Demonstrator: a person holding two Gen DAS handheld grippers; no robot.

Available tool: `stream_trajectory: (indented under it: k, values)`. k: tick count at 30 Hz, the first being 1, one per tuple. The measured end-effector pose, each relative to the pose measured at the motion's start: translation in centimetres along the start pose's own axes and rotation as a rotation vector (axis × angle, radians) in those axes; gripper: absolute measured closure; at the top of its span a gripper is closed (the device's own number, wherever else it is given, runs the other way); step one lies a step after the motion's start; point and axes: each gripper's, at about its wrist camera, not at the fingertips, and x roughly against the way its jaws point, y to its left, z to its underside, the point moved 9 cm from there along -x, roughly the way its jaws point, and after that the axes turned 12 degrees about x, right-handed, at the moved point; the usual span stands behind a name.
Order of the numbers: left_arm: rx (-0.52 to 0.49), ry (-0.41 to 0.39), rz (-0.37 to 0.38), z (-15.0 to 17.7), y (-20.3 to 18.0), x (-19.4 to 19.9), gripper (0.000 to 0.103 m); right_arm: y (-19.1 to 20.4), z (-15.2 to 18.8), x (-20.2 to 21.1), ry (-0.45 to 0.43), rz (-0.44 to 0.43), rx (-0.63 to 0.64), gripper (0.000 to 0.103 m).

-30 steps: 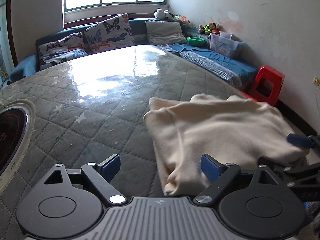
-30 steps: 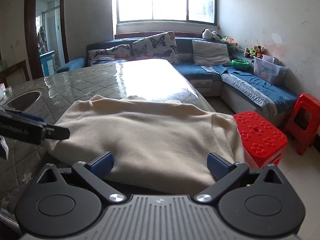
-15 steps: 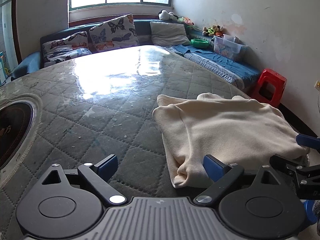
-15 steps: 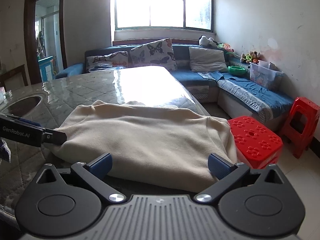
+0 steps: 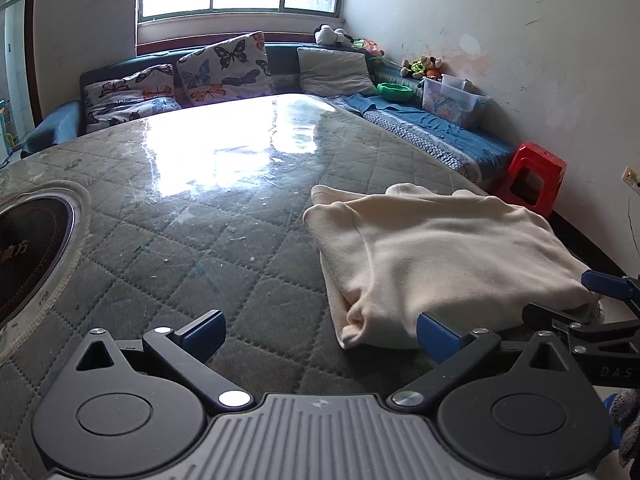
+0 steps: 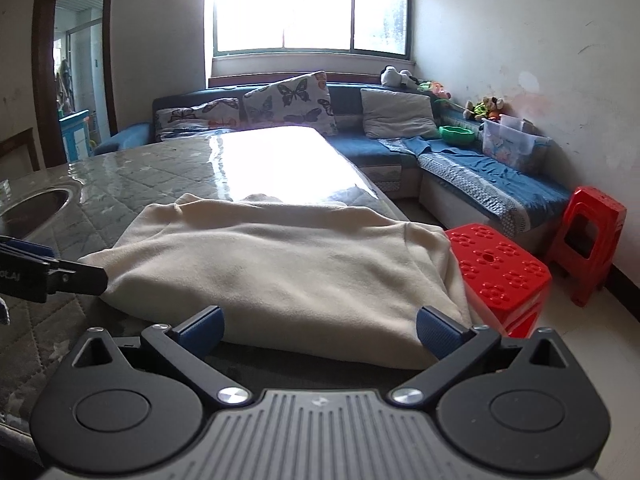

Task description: Fold clothes

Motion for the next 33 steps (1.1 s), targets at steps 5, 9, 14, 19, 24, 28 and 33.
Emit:
stream_trajectory:
  k: [5, 9, 14, 19, 24, 28, 33]
  values:
    - [0.006, -0.002, 0.002, 0.4, -0.1, 0.4, 0.000, 0.0, 0.0, 0.5, -0.001, 0.020, -0.011, 0.000]
    - [0.000, -0.007, 0.003, 0.7, -0.1, 0.8, 0.000, 0.0, 0.2, 0.8, -0.003, 0.028, -0.033, 0.000]
    - [-0.003, -0.014, 0.000, 1.0, 0.1, 1.3, 0.000, 0.3, 0.7, 1.2, 0.006, 0.043, -0.050, 0.000]
    - [0.003, -0.019, -0.003, 1.1, 0.4, 1.7, 0.000, 0.7, 1.0, 1.4, 0.013, 0.038, -0.062, 0.000]
    - [-0.001, -0.026, 0.001, 1.4, 0.5, 2.1, 0.000, 1.1, 1.2, 1.5, 0.020, 0.032, -0.067, 0.000]
    - [-0.003, -0.028, 0.005, 1.7, 0.4, 2.4, 0.000, 1.5, 1.3, 1.5, 0.027, 0.030, -0.066, 0.000]
    - [-0.010, -0.029, 0.013, 2.0, 0.3, 2.6, 0.000, 1.6, 1.4, 1.6, 0.036, 0.041, -0.064, 0.000]
